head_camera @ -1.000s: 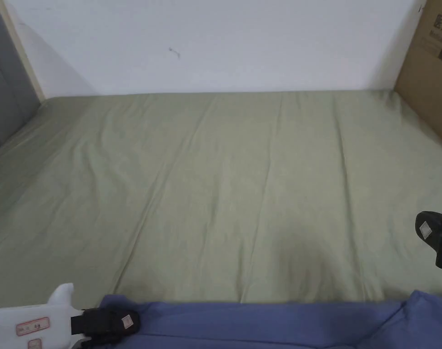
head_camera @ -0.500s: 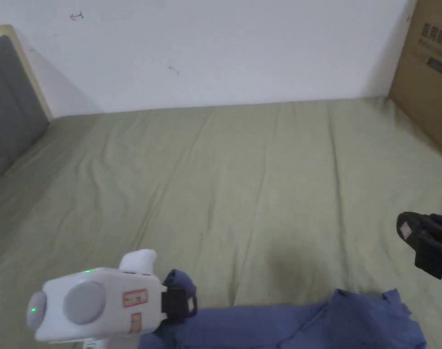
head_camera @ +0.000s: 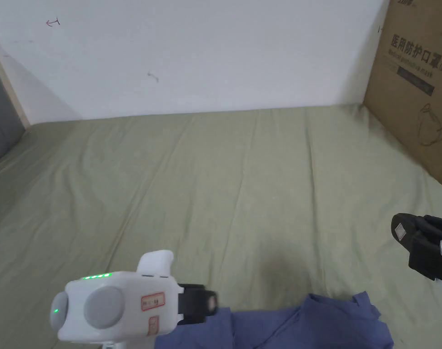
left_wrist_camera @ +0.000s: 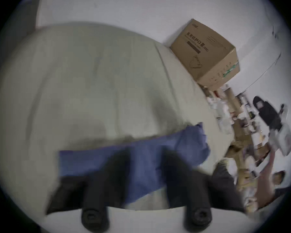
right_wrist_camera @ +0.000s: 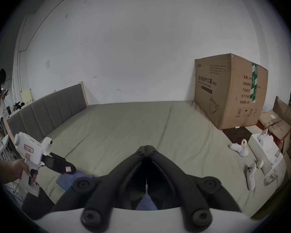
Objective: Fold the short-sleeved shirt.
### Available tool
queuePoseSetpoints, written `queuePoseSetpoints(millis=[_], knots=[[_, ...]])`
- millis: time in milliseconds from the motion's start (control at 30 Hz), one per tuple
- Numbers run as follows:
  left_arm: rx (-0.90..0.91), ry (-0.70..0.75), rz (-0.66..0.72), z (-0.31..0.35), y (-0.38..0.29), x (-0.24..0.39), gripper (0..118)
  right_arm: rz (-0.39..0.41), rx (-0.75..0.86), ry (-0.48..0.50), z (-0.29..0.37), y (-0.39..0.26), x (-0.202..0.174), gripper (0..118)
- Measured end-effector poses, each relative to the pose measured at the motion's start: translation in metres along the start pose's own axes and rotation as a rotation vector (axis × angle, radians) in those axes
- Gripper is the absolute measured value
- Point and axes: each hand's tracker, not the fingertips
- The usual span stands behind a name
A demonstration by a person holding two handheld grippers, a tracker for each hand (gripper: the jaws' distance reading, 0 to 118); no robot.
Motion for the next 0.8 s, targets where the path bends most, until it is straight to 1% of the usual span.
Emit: queuePoseSetpoints(millis=[33, 67, 167, 267, 333, 367, 400, 433, 500, 533, 600, 667, 700, 733, 767, 800], knots=[[-0.008, 0.066, -0.034, 0.000, -0.002, -0.001, 1, -0.002, -0.004, 0.002, -0.002, -0.001, 0.000, 0], [-0.005, 0.087, -0.058, 0.001, -0.004, -0.002, 1, -0.002, -0.009, 0.003, -0.003, -0.002, 0.000, 0], [-0.113, 0.012, -0.009, -0.019, -0.013, -0.004, 1, -0.001, -0.013, 0.004, -0.004, -0.007, -0.002, 0], [-0.197, -0.046, 0.017, -0.057, -0.027, 0.001, 1, -0.007, -0.002, 0.006, -0.002, -0.009, -0.003, 0], [-0.313, -0.118, 0.042, -0.090, -0.040, 0.002, 1, -0.009, -0.008, 0.006, -0.003, -0.010, -0.003, 0], [-0.363, -0.131, 0.050, -0.102, -0.047, 0.002, 1, -0.007, -0.015, 0.005, -0.004, -0.010, -0.005, 0], [-0.339, -0.164, 0.065, -0.105, -0.051, 0.000, 1, -0.006, -0.021, 0.004, -0.005, -0.010, -0.005, 0], [-0.291, -0.206, 0.119, -0.102, -0.048, -0.005, 1, -0.005, -0.024, 0.002, -0.006, -0.011, -0.005, 0], [-0.281, -0.295, 0.263, -0.095, -0.043, -0.017, 1, -0.014, -0.021, 0.006, -0.005, -0.012, -0.005, 0], [-0.235, -0.346, 0.282, -0.083, -0.041, -0.020, 1, -0.024, -0.019, 0.014, -0.006, -0.012, -0.005, 0], [-0.139, -0.393, 0.263, -0.055, -0.032, -0.033, 1, -0.024, -0.014, 0.017, -0.007, -0.011, -0.005, 0], [-0.040, -0.368, 0.245, -0.022, -0.022, -0.055, 1, -0.012, -0.012, 0.014, -0.011, -0.008, -0.007, 0], [-0.018, -0.351, 0.249, -0.009, -0.018, -0.068, 4, -0.010, -0.012, 0.015, -0.012, -0.007, -0.007, 0], [0.002, -0.342, 0.262, 0.005, -0.015, -0.084, 4, -0.009, -0.012, 0.016, -0.014, -0.006, -0.007, 0], [0.007, -0.354, 0.277, 0.015, -0.016, -0.102, 7, -0.010, -0.010, 0.017, -0.015, -0.005, -0.008, 0], [0.014, -0.359, 0.287, 0.025, -0.019, -0.119, 18, -0.010, -0.009, 0.019, -0.016, -0.005, -0.009, 0]])
